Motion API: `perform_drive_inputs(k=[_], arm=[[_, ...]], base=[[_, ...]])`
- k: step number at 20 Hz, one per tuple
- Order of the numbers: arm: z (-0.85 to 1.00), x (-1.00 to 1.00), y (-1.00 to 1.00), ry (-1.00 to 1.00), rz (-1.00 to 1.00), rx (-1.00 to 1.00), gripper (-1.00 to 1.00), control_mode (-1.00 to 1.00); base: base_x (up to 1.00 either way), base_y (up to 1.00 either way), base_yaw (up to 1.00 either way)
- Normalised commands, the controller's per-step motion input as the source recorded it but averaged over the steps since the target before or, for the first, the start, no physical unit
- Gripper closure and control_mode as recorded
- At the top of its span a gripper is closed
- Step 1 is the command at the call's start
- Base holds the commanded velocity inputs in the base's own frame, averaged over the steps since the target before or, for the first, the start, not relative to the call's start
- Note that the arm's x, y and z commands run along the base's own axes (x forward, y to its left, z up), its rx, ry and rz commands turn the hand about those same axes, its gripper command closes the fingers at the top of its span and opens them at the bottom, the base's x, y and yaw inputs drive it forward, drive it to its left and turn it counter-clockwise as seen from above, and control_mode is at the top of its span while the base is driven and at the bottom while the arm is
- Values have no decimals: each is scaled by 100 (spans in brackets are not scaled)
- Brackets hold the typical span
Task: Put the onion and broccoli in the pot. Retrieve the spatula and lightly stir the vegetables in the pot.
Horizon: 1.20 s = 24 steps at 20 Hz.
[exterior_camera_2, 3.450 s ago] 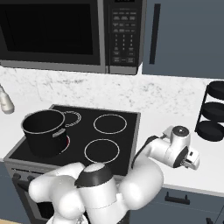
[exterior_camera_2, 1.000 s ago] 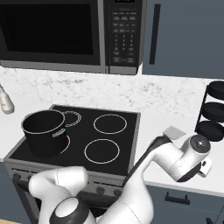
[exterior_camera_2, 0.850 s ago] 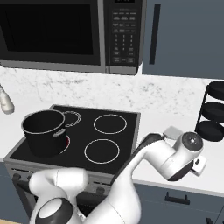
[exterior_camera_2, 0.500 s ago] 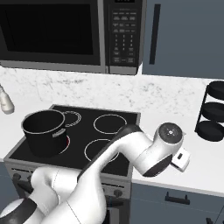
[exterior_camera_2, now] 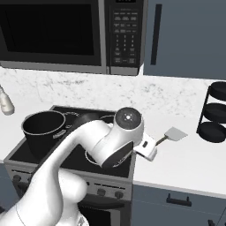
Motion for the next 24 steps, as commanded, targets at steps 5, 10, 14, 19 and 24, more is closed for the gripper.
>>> perform_drive_inputs(k=[5, 10, 14, 19, 24], arm=[[36, -3, 100, 1, 16, 0, 100, -100], [23, 0, 100, 1, 15, 0, 100, -100], [21, 0, 100, 3, 12, 0, 100, -100], [16, 0, 100, 4, 13, 0, 100, -100], [2, 0, 100, 1, 11, 0, 100, -100]], base=[[0, 0, 0], [0, 0, 0], [0, 0, 0], [0, 0, 0], [0, 0, 0]])
